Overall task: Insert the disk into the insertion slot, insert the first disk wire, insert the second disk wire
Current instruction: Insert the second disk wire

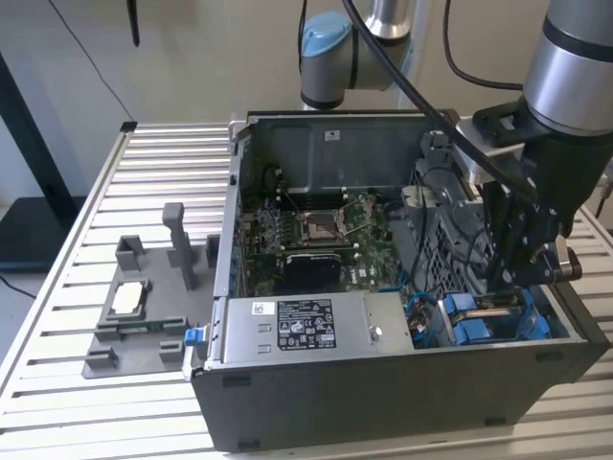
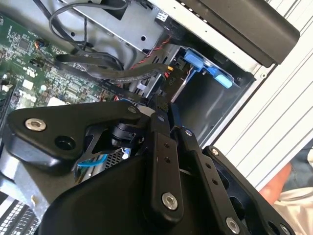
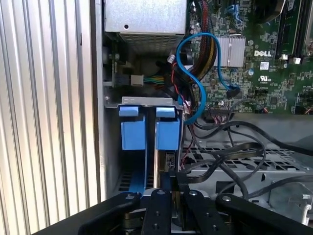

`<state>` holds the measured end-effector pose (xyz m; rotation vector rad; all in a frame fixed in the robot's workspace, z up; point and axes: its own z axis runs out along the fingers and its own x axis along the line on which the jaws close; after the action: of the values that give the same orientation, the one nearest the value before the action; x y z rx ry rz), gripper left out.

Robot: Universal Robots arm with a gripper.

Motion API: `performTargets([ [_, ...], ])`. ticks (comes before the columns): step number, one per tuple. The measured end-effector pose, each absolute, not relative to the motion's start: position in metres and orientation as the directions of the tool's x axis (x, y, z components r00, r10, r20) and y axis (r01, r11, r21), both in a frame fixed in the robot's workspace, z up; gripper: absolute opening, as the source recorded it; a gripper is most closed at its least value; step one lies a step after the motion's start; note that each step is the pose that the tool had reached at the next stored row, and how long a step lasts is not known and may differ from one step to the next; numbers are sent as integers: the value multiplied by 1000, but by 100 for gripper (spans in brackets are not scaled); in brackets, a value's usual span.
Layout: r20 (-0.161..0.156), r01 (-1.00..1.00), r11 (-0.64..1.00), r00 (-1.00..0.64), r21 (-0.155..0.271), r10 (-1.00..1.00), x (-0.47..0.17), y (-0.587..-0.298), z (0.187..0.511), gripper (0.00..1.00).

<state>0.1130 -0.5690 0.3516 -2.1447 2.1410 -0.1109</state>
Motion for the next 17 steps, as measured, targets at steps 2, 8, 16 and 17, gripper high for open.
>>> performTargets([
  [2,-26,-992,0,3,-129,-1000,114,-569,351,16],
  [8,-33,-992,1,3,-129,-999,115,-570,348,16],
  [16,-48,-992,3,3,-128,-999,118,-570,343,16],
  [17,-49,-992,3,3,-128,-999,118,-570,343,16],
])
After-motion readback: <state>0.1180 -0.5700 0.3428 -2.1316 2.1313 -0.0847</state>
